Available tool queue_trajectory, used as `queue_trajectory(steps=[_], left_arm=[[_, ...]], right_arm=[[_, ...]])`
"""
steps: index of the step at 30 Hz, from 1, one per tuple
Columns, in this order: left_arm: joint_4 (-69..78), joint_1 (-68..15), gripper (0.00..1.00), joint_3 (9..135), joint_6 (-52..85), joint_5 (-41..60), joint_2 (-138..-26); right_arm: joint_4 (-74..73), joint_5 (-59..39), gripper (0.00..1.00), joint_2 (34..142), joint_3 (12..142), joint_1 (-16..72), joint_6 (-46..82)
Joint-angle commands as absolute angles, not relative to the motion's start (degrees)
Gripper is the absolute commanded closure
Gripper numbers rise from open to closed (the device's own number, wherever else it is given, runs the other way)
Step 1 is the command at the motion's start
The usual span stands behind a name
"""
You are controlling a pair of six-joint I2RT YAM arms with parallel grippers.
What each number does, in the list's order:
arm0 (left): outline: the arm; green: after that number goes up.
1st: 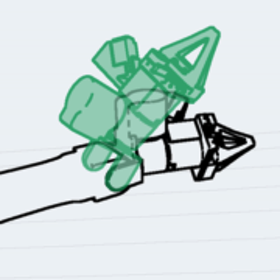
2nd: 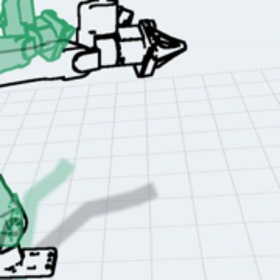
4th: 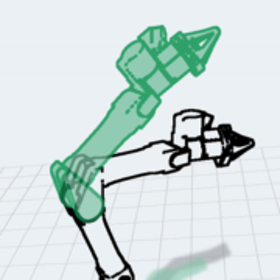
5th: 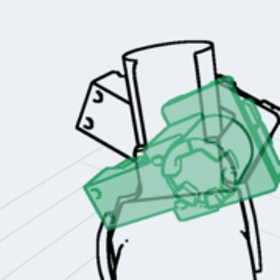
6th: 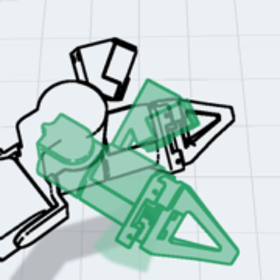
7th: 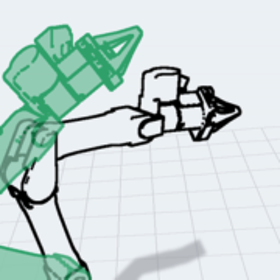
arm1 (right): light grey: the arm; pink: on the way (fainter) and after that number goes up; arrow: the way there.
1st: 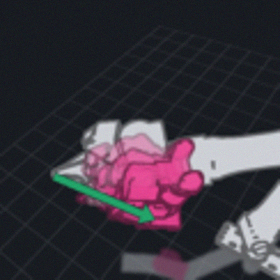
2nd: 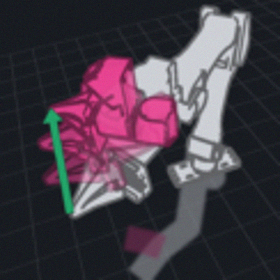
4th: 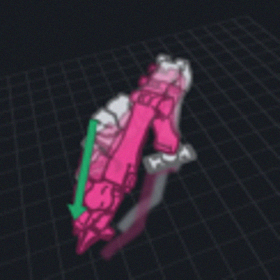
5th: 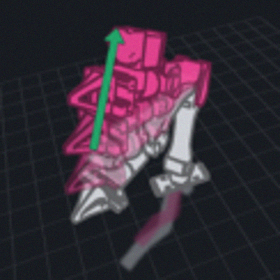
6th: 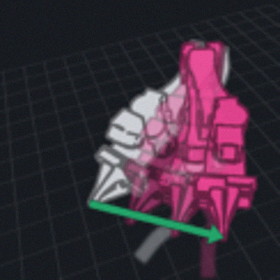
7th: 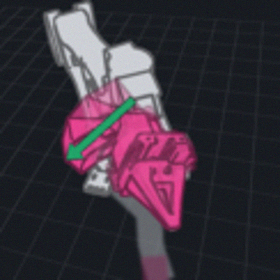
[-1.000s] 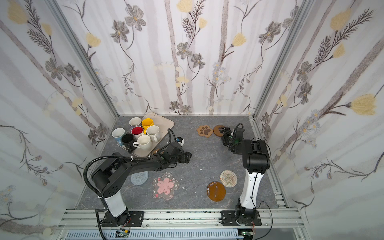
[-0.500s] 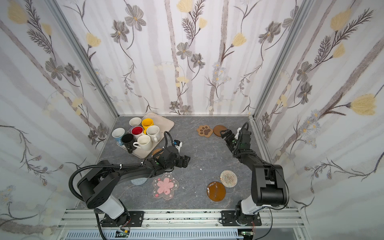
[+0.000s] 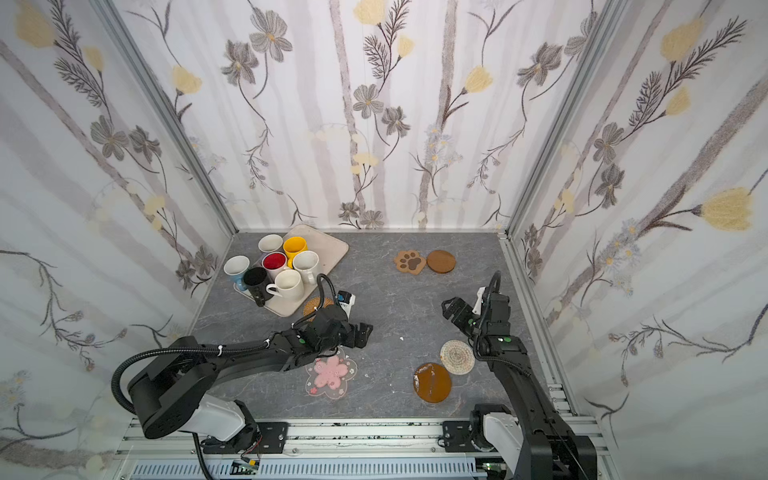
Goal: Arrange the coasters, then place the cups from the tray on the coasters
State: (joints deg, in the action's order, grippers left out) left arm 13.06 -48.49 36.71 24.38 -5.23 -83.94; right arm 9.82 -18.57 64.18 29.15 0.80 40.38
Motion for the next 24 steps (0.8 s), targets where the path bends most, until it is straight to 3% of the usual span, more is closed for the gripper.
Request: queue_trajectory(steps=[1,13,24], left_arm=[[13.36,-48.47,0.05,35.07,25.61,-6.96,-82.41],[12.59,-48.57,0.06,32.30,26.23,-8.02,-80.38],[12.47,-48.55,0.07,30.43,27.34,-8.80,-78.97]], right_arm=[[12.72,-18.99,0.02,62.73,27.62,1.88,39.86],[6.14,-21.01,0.01,63.18,17.16,4.65,44.37],[-2.03,-22.66,0.00,70.29,17.39,4.77,45.75]])
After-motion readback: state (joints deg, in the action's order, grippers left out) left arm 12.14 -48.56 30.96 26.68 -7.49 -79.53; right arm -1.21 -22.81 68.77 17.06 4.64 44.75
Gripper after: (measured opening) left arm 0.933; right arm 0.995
